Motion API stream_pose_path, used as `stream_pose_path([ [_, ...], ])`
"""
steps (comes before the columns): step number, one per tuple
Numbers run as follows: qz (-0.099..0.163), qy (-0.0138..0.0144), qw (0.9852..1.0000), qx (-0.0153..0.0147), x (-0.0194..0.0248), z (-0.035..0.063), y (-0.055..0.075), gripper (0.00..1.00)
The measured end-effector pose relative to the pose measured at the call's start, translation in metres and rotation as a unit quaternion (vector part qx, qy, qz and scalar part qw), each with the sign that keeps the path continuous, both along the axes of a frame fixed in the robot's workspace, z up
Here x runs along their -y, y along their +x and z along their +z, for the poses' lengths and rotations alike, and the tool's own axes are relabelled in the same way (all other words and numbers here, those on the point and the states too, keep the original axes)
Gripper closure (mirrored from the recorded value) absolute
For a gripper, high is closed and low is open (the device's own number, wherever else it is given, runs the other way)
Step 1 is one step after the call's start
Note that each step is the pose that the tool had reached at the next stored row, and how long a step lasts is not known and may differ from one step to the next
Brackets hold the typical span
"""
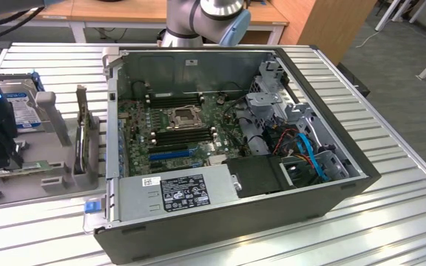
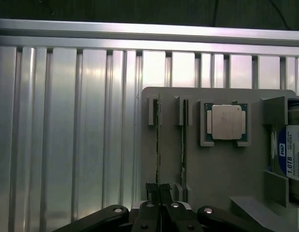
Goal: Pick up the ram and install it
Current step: 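Pick up the ram and move it above insertion slot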
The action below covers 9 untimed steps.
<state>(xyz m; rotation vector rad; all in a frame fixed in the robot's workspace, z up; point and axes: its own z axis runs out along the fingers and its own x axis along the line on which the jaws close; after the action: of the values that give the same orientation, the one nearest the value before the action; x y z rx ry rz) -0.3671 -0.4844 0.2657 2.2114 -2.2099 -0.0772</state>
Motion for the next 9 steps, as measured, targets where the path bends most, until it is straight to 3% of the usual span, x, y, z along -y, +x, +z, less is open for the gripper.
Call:
stream_pose_path([
  [9, 0.0, 0.0, 1.0, 0.0, 0.0, 0.0215, 0.0, 0.89],
])
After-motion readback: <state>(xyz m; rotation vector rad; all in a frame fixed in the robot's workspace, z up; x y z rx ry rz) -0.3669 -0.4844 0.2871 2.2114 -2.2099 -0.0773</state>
